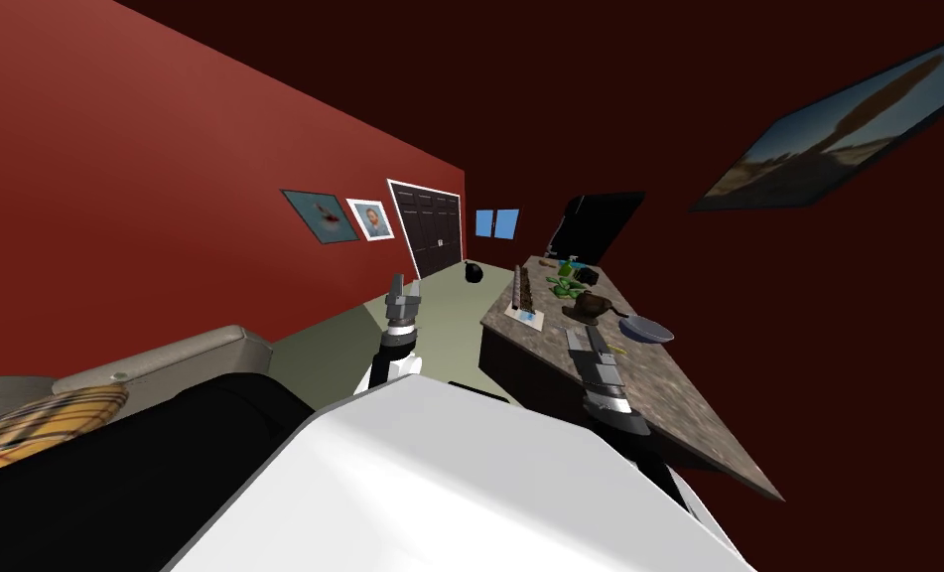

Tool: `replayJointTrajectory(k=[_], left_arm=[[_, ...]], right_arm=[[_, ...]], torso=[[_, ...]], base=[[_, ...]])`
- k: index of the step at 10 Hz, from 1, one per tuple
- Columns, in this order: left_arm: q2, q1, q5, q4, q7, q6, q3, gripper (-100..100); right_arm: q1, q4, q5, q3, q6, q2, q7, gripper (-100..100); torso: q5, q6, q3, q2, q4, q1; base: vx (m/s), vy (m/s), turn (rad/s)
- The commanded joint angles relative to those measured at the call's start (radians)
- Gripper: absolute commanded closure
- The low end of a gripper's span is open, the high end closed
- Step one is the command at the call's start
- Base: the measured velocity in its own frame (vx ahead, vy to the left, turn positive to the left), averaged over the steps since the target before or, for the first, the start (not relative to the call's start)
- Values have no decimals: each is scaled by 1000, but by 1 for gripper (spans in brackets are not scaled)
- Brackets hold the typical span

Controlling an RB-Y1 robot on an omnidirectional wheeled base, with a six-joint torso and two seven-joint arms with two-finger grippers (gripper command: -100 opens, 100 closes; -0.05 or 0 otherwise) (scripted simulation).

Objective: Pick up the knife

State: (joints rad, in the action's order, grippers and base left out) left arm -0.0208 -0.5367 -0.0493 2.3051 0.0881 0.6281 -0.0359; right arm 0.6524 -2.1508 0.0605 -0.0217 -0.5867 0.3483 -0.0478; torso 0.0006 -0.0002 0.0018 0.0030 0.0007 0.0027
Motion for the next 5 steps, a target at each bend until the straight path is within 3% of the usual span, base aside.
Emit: replayJointTrajectory(k=[1, 2, 5], left_arm=[[0, 0, 0, 0, 0, 0, 0, 0], [0, 0, 0, 0, 0, 0, 0, 0], [0, 0, 0, 0, 0, 0, 0, 0]], right_arm=[[13, 15, -3, -5, -9, 41, -11, -100], [40, 41, -7, -9, -20, 76, -34, -100], [67, 69, -11, -13, -31, 167, -55, -100]], torso=[[0, 0, 0, 0, 0, 0], [0, 0, 0, 0, 0, 0], [0, 0, 0, -1, 0, 0]], base=[[-34, 39, 39], [-39, 45, 71], [-26, 41, 76]])
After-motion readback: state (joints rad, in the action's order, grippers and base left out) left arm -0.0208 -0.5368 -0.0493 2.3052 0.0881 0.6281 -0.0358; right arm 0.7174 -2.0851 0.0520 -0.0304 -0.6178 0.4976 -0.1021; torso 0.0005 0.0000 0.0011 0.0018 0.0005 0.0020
